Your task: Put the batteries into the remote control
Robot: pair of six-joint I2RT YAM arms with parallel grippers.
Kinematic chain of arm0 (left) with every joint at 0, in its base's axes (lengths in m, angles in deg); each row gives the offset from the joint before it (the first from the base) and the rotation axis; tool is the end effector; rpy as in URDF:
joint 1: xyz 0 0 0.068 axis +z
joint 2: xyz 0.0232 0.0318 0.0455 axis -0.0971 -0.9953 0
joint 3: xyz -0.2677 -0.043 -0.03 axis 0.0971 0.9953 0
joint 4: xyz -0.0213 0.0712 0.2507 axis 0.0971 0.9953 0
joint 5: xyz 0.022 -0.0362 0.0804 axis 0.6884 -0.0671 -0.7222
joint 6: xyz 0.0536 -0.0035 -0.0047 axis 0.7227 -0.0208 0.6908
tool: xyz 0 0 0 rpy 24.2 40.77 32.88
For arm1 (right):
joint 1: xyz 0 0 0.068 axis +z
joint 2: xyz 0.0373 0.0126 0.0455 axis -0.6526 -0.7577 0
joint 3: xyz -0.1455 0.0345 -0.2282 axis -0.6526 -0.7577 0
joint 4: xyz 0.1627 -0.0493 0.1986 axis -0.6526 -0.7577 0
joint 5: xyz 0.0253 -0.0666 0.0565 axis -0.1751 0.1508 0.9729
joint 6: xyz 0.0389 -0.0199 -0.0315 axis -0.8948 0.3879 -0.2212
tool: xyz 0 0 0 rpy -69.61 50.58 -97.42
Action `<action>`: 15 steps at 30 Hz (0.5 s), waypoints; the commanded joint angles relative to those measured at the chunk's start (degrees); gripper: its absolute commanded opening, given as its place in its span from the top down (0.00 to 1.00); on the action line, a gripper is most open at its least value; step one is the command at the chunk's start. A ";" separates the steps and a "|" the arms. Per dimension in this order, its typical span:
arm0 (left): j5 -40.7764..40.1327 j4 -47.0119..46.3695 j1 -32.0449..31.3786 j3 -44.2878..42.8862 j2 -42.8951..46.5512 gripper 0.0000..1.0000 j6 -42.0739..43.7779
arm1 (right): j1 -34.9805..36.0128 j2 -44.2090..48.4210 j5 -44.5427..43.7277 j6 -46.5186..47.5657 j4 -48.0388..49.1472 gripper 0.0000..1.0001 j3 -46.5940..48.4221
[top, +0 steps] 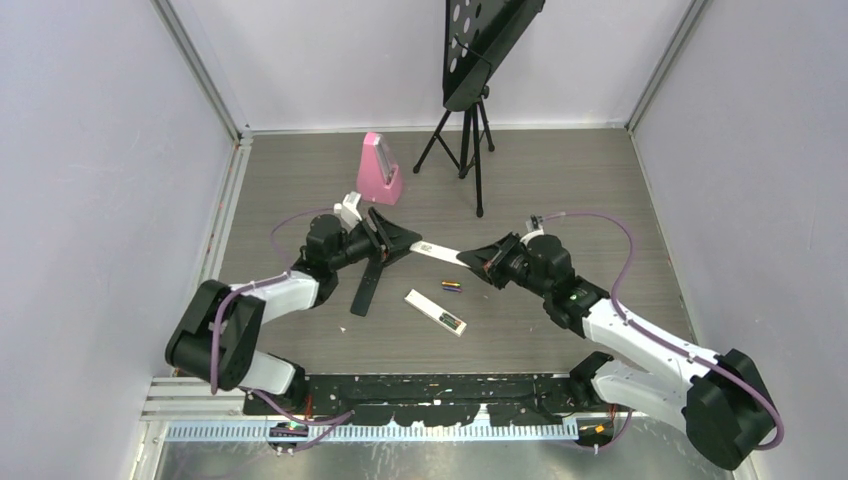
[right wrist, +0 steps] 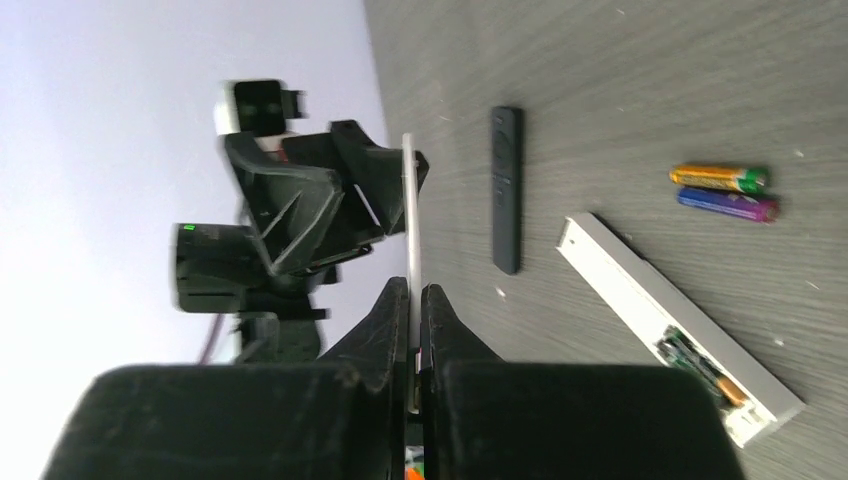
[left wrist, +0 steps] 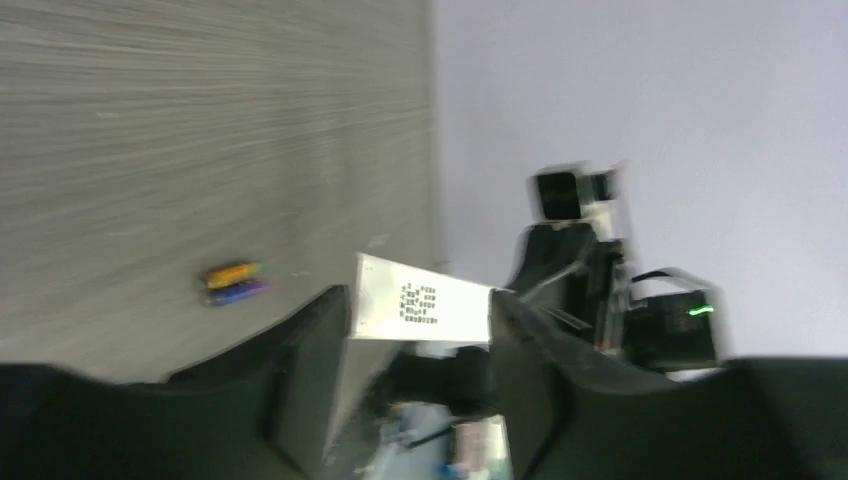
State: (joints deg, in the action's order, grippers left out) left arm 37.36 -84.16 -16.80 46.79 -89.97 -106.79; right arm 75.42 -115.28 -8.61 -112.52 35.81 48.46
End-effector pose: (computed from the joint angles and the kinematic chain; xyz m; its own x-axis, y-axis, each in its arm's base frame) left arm 0.2550 -0.1268 0.1965 -0.8432 -0.5265 -0.1090 0.0243 0.1652 -0.9860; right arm 0.1766 0.1283 0.2332 -0.7110 0.6887 -0.1417 0.1139 0.3117 0.9433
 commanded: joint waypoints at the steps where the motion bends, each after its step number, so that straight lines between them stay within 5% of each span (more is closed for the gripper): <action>1: -4.96 26.54 -0.04 -2.52 7.00 0.38 22.06 | 2.52 -3.38 0.84 4.25 -6.93 0.99 4.08; 6: -16.66 45.71 0.34 -2.81 12.74 0.21 33.95 | 4.18 -7.36 8.75 14.00 -9.65 0.99 6.31; 15: -16.40 49.12 0.47 -3.40 13.00 0.19 37.44 | 4.81 -9.61 11.48 26.12 -29.11 0.99 11.65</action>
State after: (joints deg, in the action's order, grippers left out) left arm 22.27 -38.11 -16.54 45.46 -77.14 -73.85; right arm 80.05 -125.70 2.06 -93.16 16.03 56.52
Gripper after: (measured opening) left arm 0.808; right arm 0.058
